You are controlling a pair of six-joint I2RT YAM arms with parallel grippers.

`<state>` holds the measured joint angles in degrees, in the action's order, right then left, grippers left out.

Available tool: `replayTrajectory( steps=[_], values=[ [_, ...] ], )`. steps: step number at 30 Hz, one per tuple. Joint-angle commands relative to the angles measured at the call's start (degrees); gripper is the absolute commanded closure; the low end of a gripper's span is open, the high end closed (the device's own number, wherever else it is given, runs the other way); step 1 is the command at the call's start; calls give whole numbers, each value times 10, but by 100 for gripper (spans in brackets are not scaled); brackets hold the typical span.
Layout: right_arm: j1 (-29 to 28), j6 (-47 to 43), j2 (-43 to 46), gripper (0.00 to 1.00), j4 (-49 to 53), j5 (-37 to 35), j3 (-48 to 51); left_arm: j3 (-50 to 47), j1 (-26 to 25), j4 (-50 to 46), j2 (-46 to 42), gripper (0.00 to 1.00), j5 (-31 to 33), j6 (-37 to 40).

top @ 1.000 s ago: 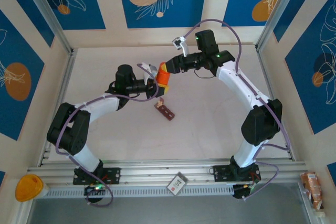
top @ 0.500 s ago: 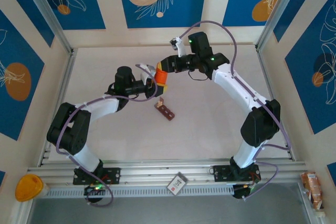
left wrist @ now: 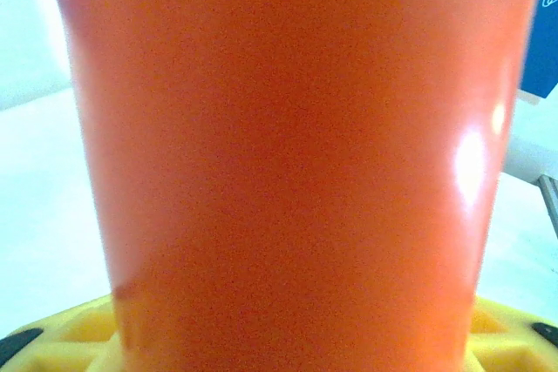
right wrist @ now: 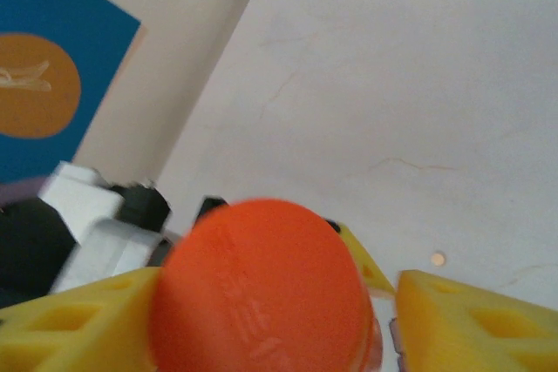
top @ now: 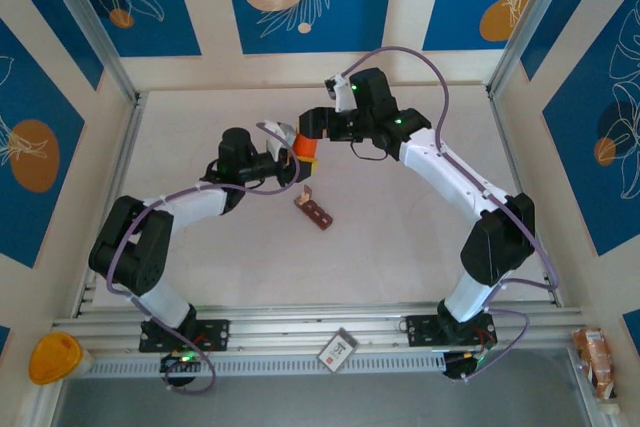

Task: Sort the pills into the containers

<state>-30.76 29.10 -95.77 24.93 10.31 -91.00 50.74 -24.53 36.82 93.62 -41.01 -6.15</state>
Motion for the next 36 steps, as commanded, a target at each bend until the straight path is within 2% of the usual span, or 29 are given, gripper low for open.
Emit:
replayTrajectory(
  steps=[1, 6, 12, 14, 18, 21, 26, 36],
  values=[
    [17, 1, 24, 23, 38, 18, -19, 12, -1, 64, 1, 100, -12, -5],
    [54, -14, 79, 13, 11, 69, 4, 13, -1, 65, 10, 100, -34, -8],
    [111, -92, 96, 14, -12, 172, 23, 26, 0, 49, 11, 100, -78, -17],
    [125, -137, 83, 16, 0, 220, 11, 33, 0, 46, 11, 100, -98, -28],
    [129, -220, 48, 19, 47, 269, -27, 47, 1, 46, 15, 100, -136, -56],
    [122, -246, 27, 19, 68, 289, -57, 53, 0, 53, 18, 100, -153, -77],
    [98, -270, -2, 19, 93, 281, -92, 64, 0, 58, 22, 100, -171, -100],
    [77, -277, -20, 23, 102, 276, -105, 64, 1, 54, 21, 100, -179, -104]
  ],
)
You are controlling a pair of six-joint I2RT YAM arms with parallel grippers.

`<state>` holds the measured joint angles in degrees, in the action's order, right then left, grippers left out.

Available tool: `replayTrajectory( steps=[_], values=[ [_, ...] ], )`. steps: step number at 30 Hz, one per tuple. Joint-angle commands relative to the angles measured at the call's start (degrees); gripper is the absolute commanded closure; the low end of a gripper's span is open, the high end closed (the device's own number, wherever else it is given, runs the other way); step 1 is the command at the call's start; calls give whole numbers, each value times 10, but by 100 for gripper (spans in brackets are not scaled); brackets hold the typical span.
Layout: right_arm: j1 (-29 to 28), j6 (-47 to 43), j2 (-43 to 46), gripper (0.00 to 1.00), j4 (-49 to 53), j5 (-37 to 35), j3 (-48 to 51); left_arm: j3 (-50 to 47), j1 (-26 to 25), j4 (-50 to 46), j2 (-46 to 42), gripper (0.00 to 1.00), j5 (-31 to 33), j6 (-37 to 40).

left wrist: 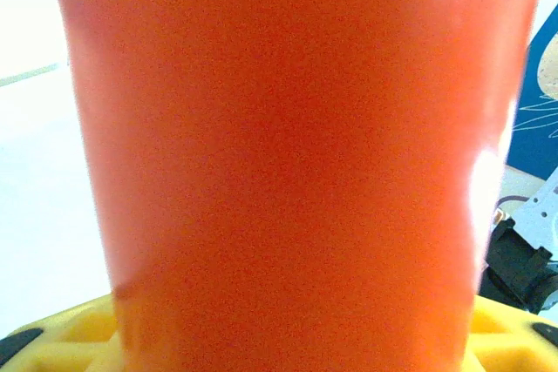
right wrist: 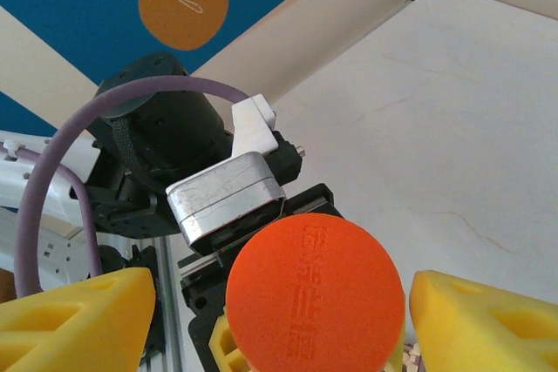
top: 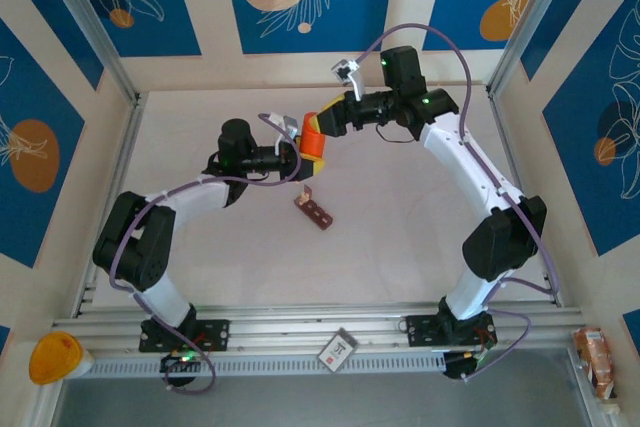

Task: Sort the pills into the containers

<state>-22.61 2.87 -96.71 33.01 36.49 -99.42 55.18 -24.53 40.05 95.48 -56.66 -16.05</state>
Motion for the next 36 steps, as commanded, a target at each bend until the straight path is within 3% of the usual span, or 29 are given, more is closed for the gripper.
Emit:
replayTrajectory(
  steps=[1, 5, 11, 16, 20, 24, 28, 36],
  values=[
    [-6, -16, -13, 23, 22, 11, -21, 18, 0, 21, 2, 100, -22, -5],
    [-10, -19, -19, 29, 29, 6, -23, 19, 1, 19, 1, 100, -25, -5],
    [-15, -18, -21, 55, 34, -10, -20, 20, 1, 13, 2, 100, -24, -2],
    [-30, 4, -17, 62, 36, -61, -4, 21, 1, 0, -2, 100, 2, 21],
    [-54, 56, -4, 63, 19, -146, 29, 9, -1, -27, -30, 100, 94, 83],
    [-87, 120, 5, 63, -25, -224, 82, -15, -2, 22, -50, 100, 153, 93],
    [-108, 159, 11, 62, -75, -260, 125, -17, -4, 56, -46, 100, 156, 68],
    [-101, 175, 16, 60, -93, -246, 131, -18, -5, 69, -38, 100, 146, 55]
  ],
)
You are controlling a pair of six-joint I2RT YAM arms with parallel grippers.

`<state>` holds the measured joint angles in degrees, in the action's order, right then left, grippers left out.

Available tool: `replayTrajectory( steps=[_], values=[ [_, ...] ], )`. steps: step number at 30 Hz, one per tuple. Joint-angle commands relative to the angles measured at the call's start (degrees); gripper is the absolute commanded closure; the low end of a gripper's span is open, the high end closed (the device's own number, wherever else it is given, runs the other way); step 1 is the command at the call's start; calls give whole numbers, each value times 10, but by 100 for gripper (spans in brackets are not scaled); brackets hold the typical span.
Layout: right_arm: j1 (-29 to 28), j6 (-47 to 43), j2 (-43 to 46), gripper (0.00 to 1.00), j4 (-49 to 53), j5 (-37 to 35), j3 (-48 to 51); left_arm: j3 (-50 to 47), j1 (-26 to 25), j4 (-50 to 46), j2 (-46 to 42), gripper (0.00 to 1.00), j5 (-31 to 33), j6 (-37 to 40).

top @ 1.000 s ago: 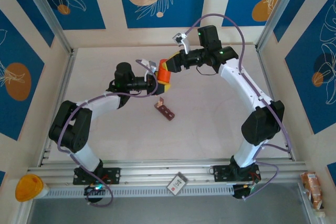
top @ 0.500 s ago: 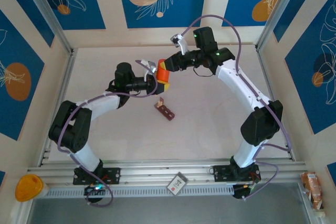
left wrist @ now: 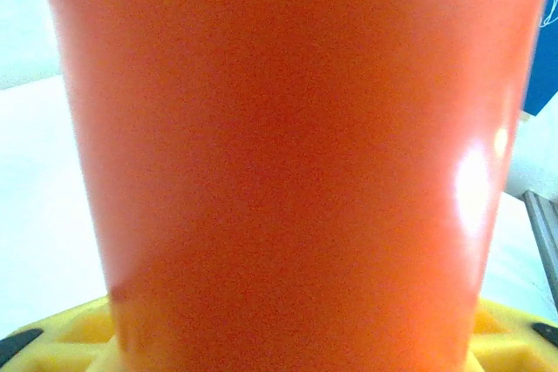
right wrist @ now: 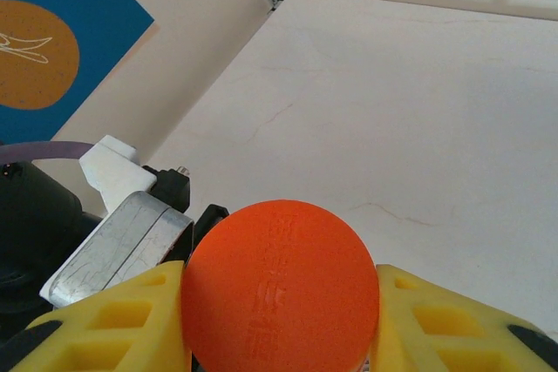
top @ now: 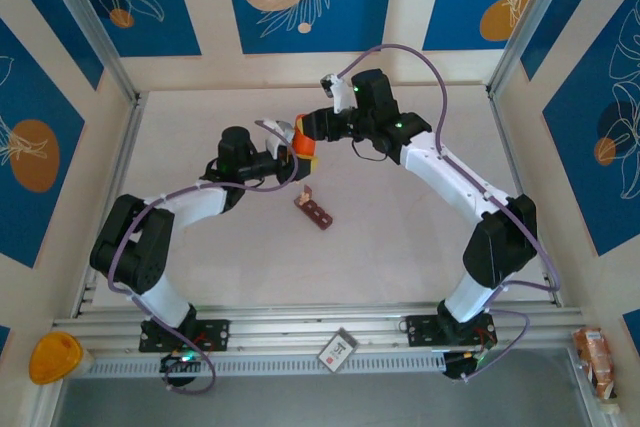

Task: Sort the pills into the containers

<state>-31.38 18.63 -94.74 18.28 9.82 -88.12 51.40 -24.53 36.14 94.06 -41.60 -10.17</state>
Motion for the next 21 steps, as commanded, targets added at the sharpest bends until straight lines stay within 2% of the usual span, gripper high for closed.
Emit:
replayTrajectory(
  steps=[1, 4, 10, 13, 15, 18, 21],
  values=[
    [-10, 17, -2, 59, 54, 24, 15, 20, -4, 107, -23, 100, -5, -4],
    [11, 23, 7, 53, 54, 44, 9, 20, -4, 99, -18, 100, -8, 1],
    [70, 26, 53, 24, 46, 134, 4, 21, -2, 91, -4, 100, -16, 2],
    [97, 14, 82, 17, 34, 202, 16, 22, -3, 90, 0, 100, -26, -1],
    [114, -4, 91, 16, 39, 249, 14, 25, -2, 89, 3, 100, -40, -4],
    [131, -50, 82, 17, 72, 273, -4, 33, -2, 82, 6, 100, -73, -10],
    [132, -127, 57, 20, 125, 258, -37, 45, -2, 56, 6, 100, -112, -12]
  ],
)
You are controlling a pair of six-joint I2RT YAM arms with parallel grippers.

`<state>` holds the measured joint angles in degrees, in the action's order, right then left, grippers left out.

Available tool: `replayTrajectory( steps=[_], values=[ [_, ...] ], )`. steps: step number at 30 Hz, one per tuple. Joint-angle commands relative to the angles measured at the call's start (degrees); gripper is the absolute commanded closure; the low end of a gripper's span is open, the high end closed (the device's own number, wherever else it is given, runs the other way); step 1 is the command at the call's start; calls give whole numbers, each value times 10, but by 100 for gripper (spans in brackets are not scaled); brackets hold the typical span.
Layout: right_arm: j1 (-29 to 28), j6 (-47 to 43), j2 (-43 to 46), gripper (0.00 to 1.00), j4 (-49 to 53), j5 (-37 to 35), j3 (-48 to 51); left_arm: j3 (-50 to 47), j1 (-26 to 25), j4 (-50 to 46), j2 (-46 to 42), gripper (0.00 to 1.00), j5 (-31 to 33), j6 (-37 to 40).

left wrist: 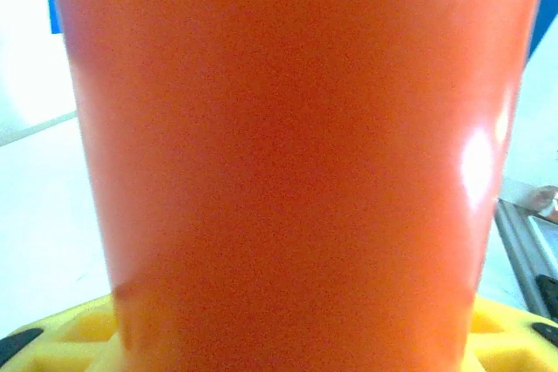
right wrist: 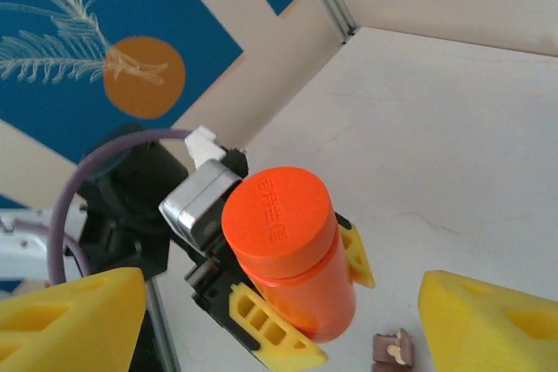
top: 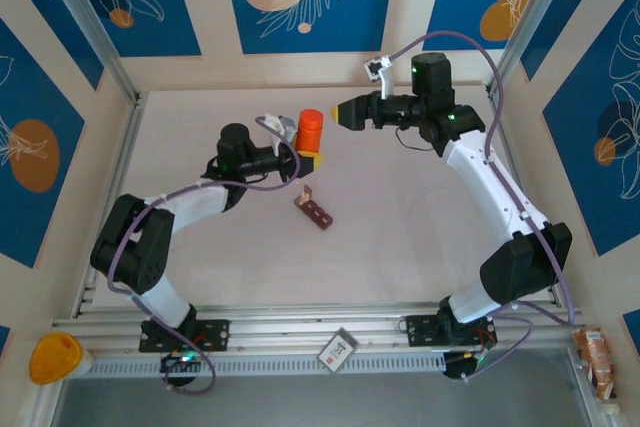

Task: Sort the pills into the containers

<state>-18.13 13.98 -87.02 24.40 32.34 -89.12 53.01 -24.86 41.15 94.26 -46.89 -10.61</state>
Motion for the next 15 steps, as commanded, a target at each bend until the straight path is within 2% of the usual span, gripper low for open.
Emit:
replayTrajectory(
  steps=[1, 7, 15],
  values=[
    [-2, -99, -30, 20, 79, 31, -40, 34, 1, -4, 5, 100, -70, -7],
    [-21, -157, -79, 20, 143, 34, -116, 48, 1, -51, 5, 100, -111, -5],
    [-54, -184, -130, 24, 198, 18, -179, 51, 1, -66, 5, 100, -119, -6]
  ],
)
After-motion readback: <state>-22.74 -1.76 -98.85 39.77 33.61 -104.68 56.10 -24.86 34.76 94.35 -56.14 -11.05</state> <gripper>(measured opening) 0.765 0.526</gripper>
